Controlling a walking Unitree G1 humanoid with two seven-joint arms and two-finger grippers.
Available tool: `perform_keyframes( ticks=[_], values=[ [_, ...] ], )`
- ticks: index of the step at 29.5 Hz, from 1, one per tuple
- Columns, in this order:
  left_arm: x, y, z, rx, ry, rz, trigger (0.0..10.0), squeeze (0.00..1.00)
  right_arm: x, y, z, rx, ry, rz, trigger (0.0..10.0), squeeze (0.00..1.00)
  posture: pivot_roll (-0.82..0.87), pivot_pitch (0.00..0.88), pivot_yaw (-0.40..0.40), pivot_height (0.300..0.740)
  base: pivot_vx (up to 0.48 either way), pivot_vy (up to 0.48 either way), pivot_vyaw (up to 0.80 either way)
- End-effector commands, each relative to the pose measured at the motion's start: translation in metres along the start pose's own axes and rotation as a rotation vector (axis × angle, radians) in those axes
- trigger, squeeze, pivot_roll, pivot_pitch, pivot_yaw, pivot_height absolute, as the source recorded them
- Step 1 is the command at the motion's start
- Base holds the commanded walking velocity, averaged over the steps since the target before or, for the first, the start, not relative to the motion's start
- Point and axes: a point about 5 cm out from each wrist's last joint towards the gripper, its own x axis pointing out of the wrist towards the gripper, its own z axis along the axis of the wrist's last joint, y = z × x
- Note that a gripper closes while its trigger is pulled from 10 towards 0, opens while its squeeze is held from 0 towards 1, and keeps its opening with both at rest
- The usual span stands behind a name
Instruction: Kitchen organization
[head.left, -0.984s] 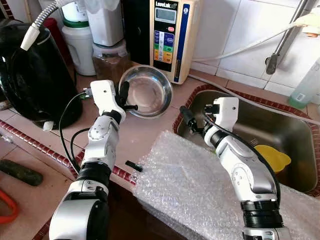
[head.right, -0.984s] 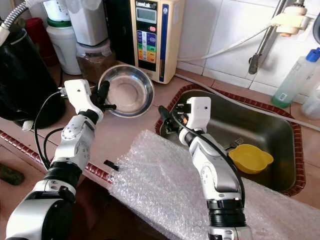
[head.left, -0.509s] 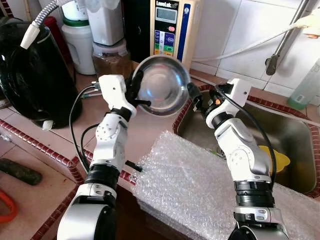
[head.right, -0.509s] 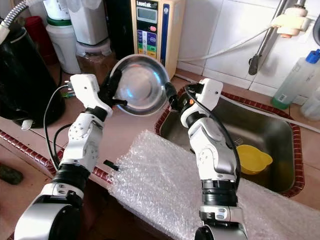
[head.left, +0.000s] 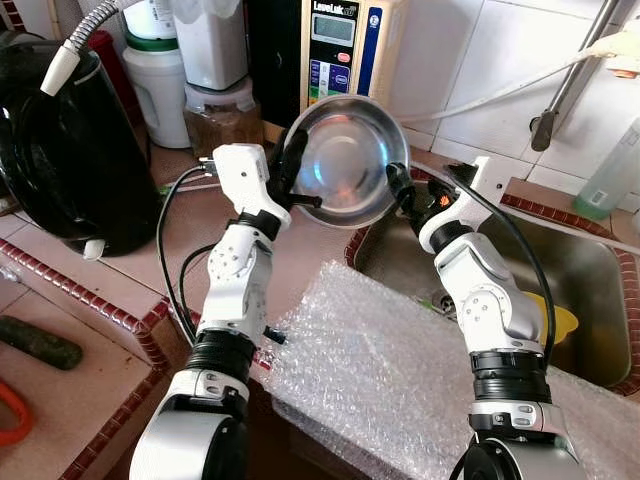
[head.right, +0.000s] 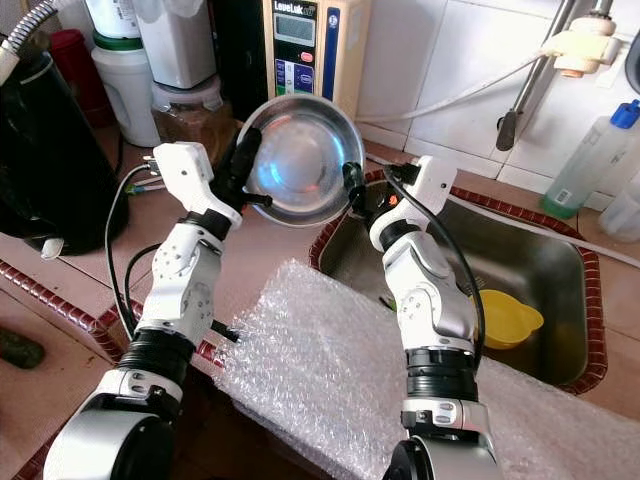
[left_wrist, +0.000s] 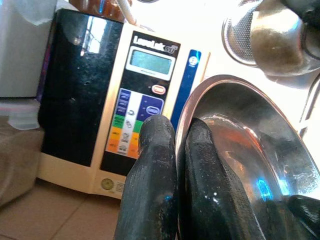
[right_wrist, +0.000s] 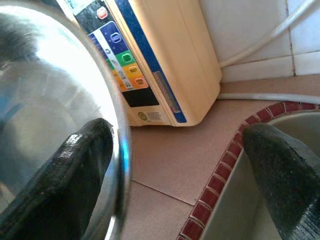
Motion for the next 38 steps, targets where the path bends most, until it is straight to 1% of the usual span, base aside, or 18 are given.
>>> perform_keyframes(
  ticks=[1,6,7,9,11,17,19,25,26,28,32,35,38],
  values=[
    [0.004,-0.005,0.007,0.012,-0.031,-0.034,0.0,0.00,0.002,0.002,0.001,0.010,0.005,0.023,10.0,0.00,0.02,0.000,-0.051,0.740,0.000,0.000,0.00],
    [0.006,-0.007,0.008,0.007,-0.037,-0.040,0.0,0.00,0.002,0.003,-0.001,0.007,0.011,0.039,10.0,0.00,0.02,0.000,-0.054,0.740,0.000,0.000,0.00],
    [0.007,-0.007,0.011,0.001,-0.050,-0.042,0.0,0.00,0.002,0.001,0.000,0.013,0.008,0.035,0.0,0.00,0.02,0.000,-0.052,0.740,0.000,0.000,0.00],
    [0.007,-0.007,0.013,-0.002,-0.057,-0.043,0.0,0.00,0.002,0.000,0.001,0.013,0.006,0.033,0.0,0.00,0.02,0.000,-0.050,0.740,0.000,0.000,0.00],
    [0.008,-0.008,0.016,-0.045,-0.075,-0.038,0.0,0.00,0.001,-0.002,0.002,0.031,0.002,0.027,0.0,0.00,0.02,0.000,-0.047,0.740,0.000,0.000,0.00],
    [0.010,-0.008,0.018,-0.044,-0.082,-0.041,0.0,0.00,0.001,-0.003,0.000,0.050,0.004,0.028,0.0,0.00,0.02,0.000,-0.049,0.740,0.000,0.000,0.00],
    [0.010,-0.008,0.018,-0.058,-0.083,-0.039,0.0,0.00,0.000,-0.003,-0.001,0.054,0.002,0.030,0.0,0.00,0.02,0.000,-0.048,0.740,0.000,0.000,0.00],
    [0.012,-0.007,0.022,-0.057,-0.095,-0.043,0.0,0.00,-0.002,-0.007,0.000,0.099,0.002,0.029,0.0,0.00,0.02,0.000,-0.045,0.740,0.000,0.000,0.00],
    [0.012,-0.007,0.019,-0.068,-0.084,-0.042,0.0,0.00,-0.002,-0.007,0.000,0.129,-0.006,0.035,0.0,0.00,0.02,0.000,-0.044,0.740,0.000,0.000,0.00],
    [0.011,-0.008,0.017,-0.074,-0.074,-0.047,0.0,0.00,-0.002,-0.006,0.001,0.137,-0.015,0.046,0.0,0.00,0.02,0.000,-0.043,0.740,0.000,0.000,0.00],
    [0.009,-0.010,0.011,-0.072,-0.041,-0.057,0.0,0.00,-0.003,-0.005,0.009,0.136,-0.046,0.062,0.0,0.00,0.02,0.000,-0.040,0.740,0.000,0.000,0.00],
    [0.008,-0.010,0.007,-0.050,-0.021,-0.058,0.0,0.00,-0.002,-0.008,0.013,0.126,-0.060,0.045,0.0,0.00,0.02,0.000,-0.042,0.740,0.000,0.000,0.00],
    [0.009,-0.010,0.006,-0.045,-0.012,-0.062,0.0,0.00,-0.002,-0.011,0.016,0.115,-0.070,0.024,0.0,0.00,0.03,0.000,-0.046,0.740,0.000,0.000,0.00]
  ],
)
